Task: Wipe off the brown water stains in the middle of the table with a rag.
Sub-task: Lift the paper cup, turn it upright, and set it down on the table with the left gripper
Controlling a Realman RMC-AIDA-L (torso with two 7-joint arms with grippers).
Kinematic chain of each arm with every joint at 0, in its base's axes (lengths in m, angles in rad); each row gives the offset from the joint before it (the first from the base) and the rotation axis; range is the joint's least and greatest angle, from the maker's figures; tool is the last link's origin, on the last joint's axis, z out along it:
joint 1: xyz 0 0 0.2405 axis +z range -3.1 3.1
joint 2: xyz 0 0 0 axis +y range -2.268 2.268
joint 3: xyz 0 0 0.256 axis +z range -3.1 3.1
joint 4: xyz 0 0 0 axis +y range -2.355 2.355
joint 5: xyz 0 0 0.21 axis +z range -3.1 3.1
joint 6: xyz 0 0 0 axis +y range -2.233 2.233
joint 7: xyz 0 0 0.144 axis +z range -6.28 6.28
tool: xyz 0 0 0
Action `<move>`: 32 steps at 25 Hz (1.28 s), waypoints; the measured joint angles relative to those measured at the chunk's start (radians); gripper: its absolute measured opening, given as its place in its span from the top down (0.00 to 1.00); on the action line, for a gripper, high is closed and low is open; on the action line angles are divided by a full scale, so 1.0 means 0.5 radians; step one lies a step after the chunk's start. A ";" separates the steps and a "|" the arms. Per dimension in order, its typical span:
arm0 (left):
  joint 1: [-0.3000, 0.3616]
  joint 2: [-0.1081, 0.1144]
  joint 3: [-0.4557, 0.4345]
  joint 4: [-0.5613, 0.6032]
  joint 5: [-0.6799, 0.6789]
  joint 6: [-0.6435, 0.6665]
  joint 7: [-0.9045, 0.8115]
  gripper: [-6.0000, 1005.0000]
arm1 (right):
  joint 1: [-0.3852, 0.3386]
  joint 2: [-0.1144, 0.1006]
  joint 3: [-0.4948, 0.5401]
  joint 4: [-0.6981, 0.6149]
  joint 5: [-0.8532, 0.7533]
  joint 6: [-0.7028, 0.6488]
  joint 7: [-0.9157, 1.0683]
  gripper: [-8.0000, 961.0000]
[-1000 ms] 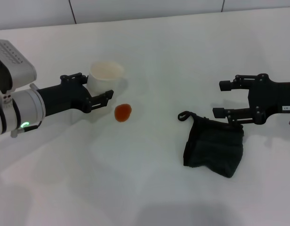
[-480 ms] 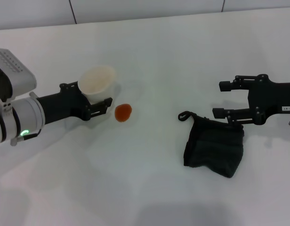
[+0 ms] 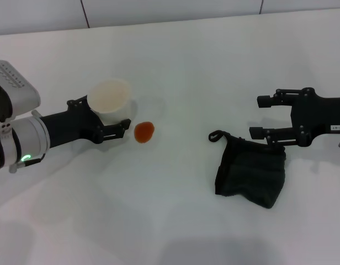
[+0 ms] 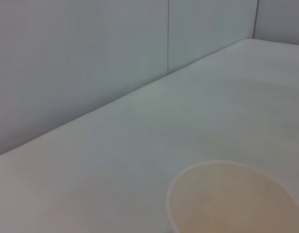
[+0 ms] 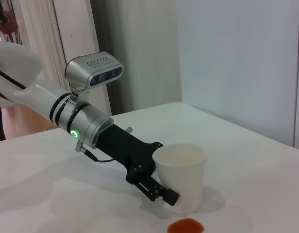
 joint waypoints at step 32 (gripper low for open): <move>0.319 0.006 -0.001 -0.064 -0.328 0.355 0.280 0.13 | 0.001 0.000 0.000 0.000 0.001 -0.001 0.007 0.19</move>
